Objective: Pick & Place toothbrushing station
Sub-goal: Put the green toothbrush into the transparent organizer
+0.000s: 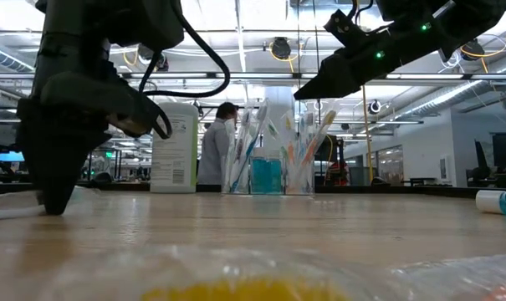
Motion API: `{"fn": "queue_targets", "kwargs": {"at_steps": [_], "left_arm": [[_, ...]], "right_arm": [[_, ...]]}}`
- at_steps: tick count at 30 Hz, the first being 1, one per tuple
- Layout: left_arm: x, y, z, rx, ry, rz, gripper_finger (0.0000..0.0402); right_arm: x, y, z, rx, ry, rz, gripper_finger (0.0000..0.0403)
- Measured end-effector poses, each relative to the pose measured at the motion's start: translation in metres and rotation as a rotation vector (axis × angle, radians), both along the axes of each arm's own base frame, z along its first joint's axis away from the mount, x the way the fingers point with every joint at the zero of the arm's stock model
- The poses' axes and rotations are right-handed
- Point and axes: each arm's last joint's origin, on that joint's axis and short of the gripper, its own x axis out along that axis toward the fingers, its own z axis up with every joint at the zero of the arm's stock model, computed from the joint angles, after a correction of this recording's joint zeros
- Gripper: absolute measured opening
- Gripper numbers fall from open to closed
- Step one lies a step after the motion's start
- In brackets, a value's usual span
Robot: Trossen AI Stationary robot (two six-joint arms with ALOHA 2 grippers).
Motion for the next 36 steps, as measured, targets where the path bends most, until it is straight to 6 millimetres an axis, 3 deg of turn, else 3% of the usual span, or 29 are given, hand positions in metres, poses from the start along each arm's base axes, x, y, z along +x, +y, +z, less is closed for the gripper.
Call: {"fn": "queue_targets", "kwargs": {"at_steps": [5, 9, 15, 20, 24, 27, 31, 36], "left_arm": [[0.003, -0.001, 0.007, 0.049, -0.038, -0.057, 0.0057], [0.015, 0.001, 0.041, 0.189, -0.234, -0.137, 0.0012], [0.025, 0.015, 0.103, 0.619, -0.511, -0.223, 0.0028], [0.03, 0.037, 0.145, 0.948, -0.671, -0.116, 0.0028], [0.034, 0.067, 0.172, 1.168, -0.701, 0.017, 0.0008], [0.043, 0.096, 0.176, 1.156, -0.751, -0.005, 0.0008], [0.053, 0.14, 0.17, 0.992, -0.997, -0.15, 0.0017], [0.041, 0.185, 0.148, 1.066, -1.029, -0.046, 0.0005]], "right_arm": [[0.0, 0.0, 0.0, -0.009, 0.004, 0.002, 0.0176], [0.0, 0.0, 0.001, -0.015, 0.002, 0.004, 0.0172], [0.0, 0.0, 0.001, -0.015, -0.005, 0.004, 0.0175], [0.0, 0.0, 0.001, -0.015, -0.005, 0.004, 0.0177], [0.0, 0.0, 0.001, -0.015, -0.005, 0.004, 0.0176], [0.0, 0.0, 0.001, -0.015, -0.005, 0.004, 0.0174], [0.0, 0.0, 0.001, -0.015, -0.005, 0.004, 0.0176], [0.0, 0.0, 0.001, -0.015, -0.005, 0.004, 0.0177]]}}
